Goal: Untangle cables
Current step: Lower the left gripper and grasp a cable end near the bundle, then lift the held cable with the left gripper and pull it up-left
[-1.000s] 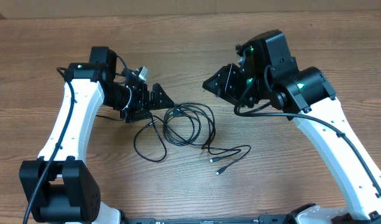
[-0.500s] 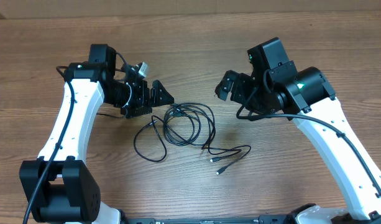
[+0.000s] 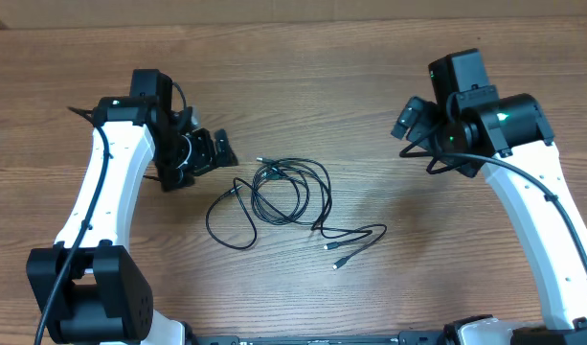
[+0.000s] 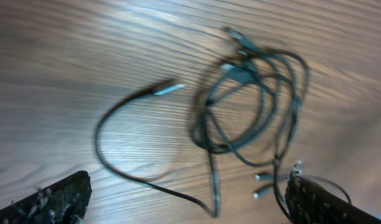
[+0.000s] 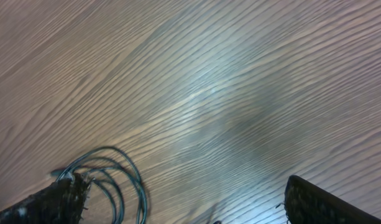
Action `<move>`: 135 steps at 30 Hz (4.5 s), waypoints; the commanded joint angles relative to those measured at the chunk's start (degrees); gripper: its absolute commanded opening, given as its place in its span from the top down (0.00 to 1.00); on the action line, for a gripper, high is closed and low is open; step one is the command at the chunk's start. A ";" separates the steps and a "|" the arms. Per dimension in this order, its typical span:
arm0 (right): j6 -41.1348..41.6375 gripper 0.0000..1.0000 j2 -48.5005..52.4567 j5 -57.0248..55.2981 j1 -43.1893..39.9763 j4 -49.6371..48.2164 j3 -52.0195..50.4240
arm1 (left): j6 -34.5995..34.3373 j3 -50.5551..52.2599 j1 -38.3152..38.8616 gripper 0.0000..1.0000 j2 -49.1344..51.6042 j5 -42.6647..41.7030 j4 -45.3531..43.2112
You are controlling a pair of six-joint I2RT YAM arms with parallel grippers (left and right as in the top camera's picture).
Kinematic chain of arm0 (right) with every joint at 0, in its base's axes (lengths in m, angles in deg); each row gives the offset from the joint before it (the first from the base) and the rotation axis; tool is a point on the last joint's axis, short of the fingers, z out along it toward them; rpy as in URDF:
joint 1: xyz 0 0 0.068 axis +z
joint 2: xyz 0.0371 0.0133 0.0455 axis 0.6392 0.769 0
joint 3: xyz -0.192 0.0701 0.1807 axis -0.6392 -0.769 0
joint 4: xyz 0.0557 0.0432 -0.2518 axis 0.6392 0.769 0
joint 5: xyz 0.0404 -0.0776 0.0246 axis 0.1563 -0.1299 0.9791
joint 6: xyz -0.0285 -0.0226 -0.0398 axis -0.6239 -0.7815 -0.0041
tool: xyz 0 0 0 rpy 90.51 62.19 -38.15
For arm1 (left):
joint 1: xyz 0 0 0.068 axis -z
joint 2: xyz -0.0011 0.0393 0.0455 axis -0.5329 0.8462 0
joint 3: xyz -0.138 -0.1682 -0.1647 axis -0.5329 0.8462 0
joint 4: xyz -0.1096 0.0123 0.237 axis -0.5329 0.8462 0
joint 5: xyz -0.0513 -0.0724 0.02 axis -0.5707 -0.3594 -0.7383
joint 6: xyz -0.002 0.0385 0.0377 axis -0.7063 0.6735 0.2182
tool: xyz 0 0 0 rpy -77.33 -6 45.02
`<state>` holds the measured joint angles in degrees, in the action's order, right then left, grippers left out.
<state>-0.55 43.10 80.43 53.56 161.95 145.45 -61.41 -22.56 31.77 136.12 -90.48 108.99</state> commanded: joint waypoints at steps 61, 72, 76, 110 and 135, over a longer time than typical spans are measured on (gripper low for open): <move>-0.28 0.00 -0.31 -2.05 -0.09 -0.04 0.11 | 4.46 -55.71 12.20 0.96 11.50 -26.03 17.79; -0.26 0.00 -0.31 -2.05 -0.09 -0.04 0.11 | -15.82 -78.07 12.17 0.96 11.41 -38.62 -1.99; -0.26 0.00 -0.31 -2.05 -0.09 -0.04 0.11 | -27.56 -80.28 12.09 0.96 11.41 -43.34 -18.43; -0.26 0.00 -0.31 -2.05 -0.09 -0.04 0.11 | -35.52 -82.64 14.64 0.96 10.82 -13.35 -5.68; -0.28 0.00 -0.31 -2.05 -0.09 -0.04 0.11 | -93.02 -82.71 -8.31 0.96 6.58 -16.83 -57.79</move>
<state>-0.61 43.10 79.39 53.52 162.06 145.42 -143.02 -104.77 24.21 143.12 -113.15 54.07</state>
